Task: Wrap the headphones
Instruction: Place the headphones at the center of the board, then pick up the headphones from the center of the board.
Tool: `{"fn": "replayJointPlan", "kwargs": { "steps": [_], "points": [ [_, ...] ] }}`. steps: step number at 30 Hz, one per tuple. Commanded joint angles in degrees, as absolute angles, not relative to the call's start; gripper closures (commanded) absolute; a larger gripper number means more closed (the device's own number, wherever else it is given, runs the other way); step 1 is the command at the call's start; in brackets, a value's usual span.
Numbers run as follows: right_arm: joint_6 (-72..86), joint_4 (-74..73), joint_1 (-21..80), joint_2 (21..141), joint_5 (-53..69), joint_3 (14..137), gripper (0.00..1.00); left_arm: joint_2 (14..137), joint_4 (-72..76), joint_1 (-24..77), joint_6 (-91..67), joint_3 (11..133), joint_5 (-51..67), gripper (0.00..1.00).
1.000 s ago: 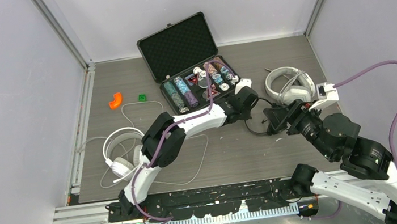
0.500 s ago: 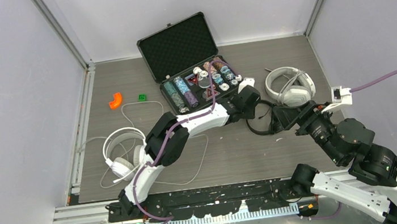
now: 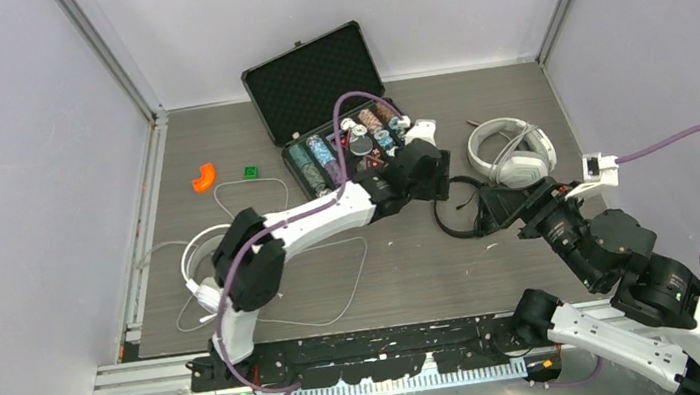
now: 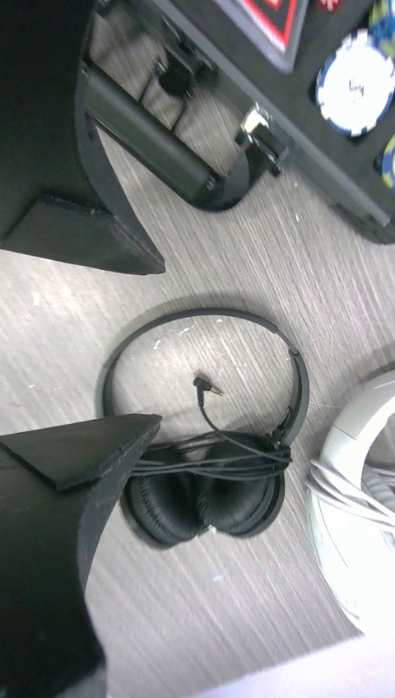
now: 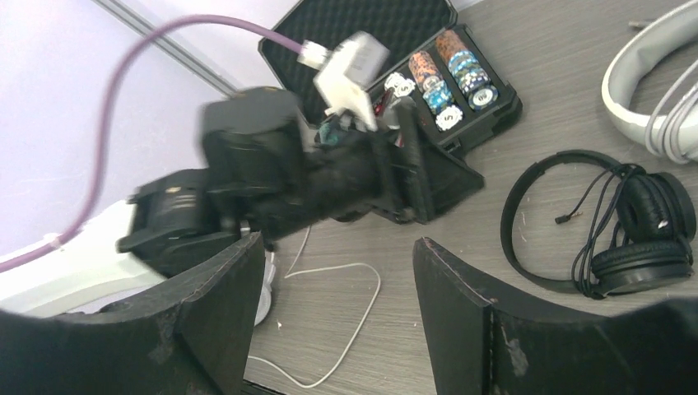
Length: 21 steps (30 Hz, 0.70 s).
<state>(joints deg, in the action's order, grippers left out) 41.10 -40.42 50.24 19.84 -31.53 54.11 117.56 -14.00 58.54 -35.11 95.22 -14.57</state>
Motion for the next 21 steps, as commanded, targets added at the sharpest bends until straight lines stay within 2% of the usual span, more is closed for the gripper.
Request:
{"fn": "replayJointPlan", "kwargs": {
  "steps": [1,3,4,5,9,12,16,21],
  "points": [
    [46.44,-39.49,50.23,20.11,-33.86,52.07,0.29,107.69,-14.18,57.65,-33.42,90.0,-19.59,0.32],
    [47.75,-39.97,50.24,20.94,-33.03,51.27,0.29,103.89,-18.28,57.22,-32.99,87.55,-22.52,0.17],
    [47.99,-39.99,50.26,21.45,-32.29,50.86,0.29,101.73,-20.65,57.03,-32.38,86.35,-24.33,0.05],
    [48.4,-39.97,50.26,22.03,-31.55,50.46,0.29,98.98,-23.04,56.85,-31.49,85.29,-26.94,0.01],
    [49.61,-38.99,50.26,24.49,-29.97,48.82,0.3,90.72,-34.08,56.39,-29.85,82.44,-36.73,0.0],
    [49.48,-36.97,50.22,27.01,-28.49,46.82,0.3,84.72,-45.4,55.35,-35.03,80.41,-43.53,0.0],
    [49.11,-33.08,50.26,30.64,-24.06,45.06,0.3,76.47,-56.06,50.62,-43.66,75.97,-44.2,0.0],
    [49.34,-30.2,50.27,34.79,-20.48,43.98,0.3,63.08,-59.0,41.04,-45.43,66.48,-39.12,0.01]
  ]
}}
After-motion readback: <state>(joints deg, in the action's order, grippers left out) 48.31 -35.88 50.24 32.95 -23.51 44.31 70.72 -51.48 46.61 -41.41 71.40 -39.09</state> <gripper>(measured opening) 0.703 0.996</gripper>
